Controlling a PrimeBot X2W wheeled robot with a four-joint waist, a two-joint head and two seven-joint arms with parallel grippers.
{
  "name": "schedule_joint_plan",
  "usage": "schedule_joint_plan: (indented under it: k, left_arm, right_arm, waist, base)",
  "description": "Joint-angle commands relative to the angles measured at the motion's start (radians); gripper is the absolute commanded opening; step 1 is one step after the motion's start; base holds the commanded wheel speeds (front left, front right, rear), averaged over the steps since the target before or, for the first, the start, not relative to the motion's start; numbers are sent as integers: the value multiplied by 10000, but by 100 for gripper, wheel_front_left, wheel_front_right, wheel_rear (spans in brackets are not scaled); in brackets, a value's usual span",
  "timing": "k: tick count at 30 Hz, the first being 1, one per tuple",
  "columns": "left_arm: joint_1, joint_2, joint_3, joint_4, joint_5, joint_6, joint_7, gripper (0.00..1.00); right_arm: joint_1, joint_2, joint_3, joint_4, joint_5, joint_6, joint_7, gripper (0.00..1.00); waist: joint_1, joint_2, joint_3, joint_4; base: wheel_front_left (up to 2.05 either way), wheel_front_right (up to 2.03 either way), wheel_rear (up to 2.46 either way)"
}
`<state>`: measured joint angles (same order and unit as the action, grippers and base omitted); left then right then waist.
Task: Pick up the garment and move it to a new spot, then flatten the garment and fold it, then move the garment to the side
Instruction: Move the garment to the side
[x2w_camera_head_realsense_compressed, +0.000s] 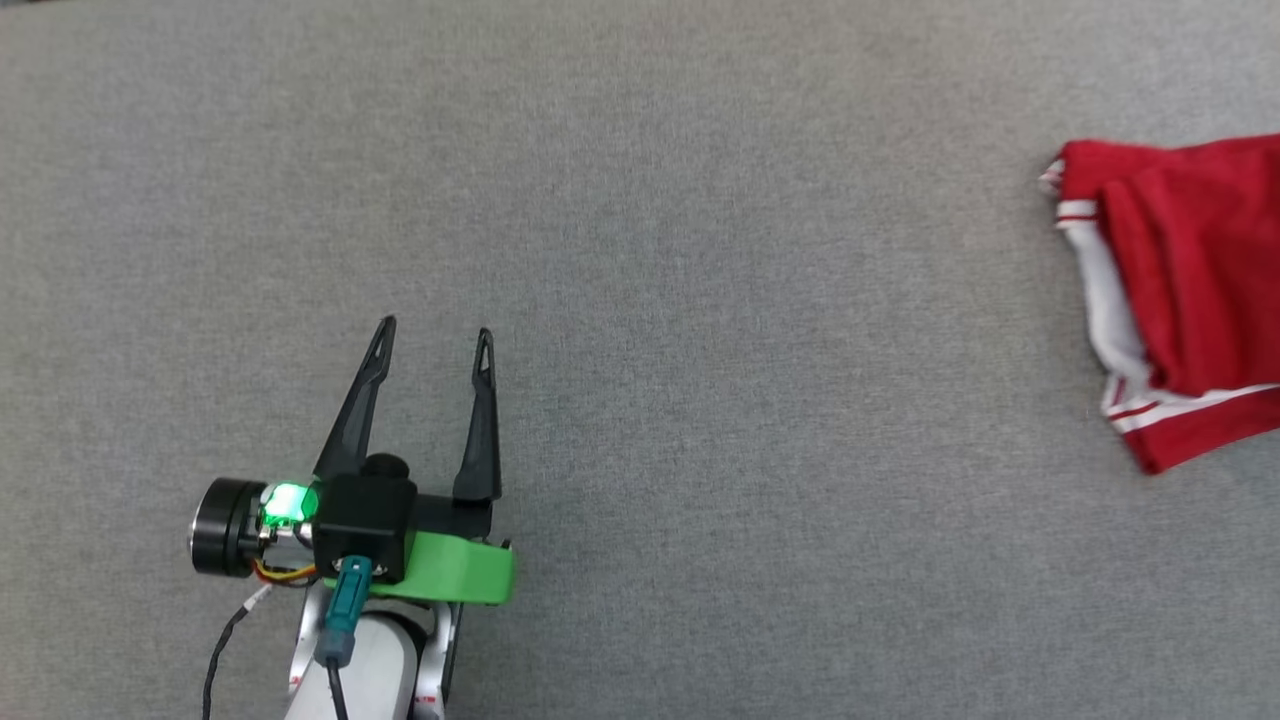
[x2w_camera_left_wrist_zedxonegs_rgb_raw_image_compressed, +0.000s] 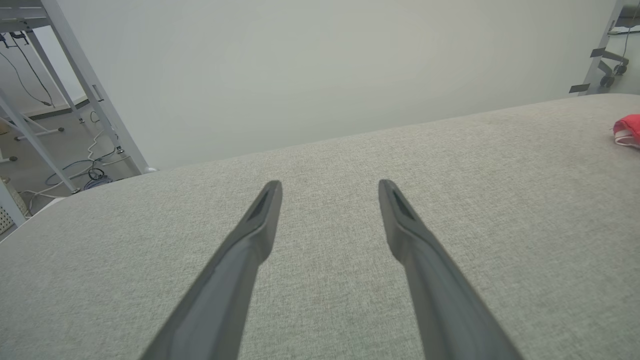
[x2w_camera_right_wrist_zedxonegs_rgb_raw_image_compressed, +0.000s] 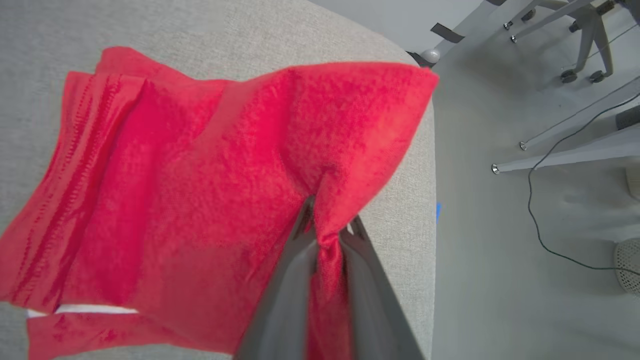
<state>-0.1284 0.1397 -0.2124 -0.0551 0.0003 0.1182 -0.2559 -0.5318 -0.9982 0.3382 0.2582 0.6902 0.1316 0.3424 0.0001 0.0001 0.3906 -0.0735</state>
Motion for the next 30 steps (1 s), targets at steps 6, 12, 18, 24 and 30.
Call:
schedule_joint_plan:
  k: [6, 12, 18, 24, 30]
  left_arm:
    - [-548, 99, -223, -188, 195, -28, -59, 100]
    - [-753, 140, -331, -258, 169, 35, -59, 100]
    - [-788, 177, -388, -253, 137, 149, -59, 100]
    - [-651, 223, -432, -46, 35, 239, -59, 100]
    - [-200, 229, -404, 123, -116, 344, -59, 100]
  right_arm:
    - [-815, -205, -690, 1753, -771, -9, -202, 0]
    - [-1342, -306, -1406, 3295, -1433, -9, -478, 0]
    - [-1662, 38, -1578, 4037, -1732, -9, -751, 15]
    - [-1874, 437, -1740, 4329, -2194, -9, -1439, 100]
    - [-1926, 916, -2115, 3676, -3024, -9, -3325, 100]
  waist:
    - [-1, -1, 1129, 418]
    - [-1, -1, 1427, 608]
    - [-1, -1, 1390, 595]
    - [-1, -1, 762, 500]
    - [-1, -1, -167, 392]
  base:
    - [0, 0, 0]
    - [0, 0, 0]
    - [0, 0, 0]
    - [0, 0, 0]
    - [0, 0, 0]
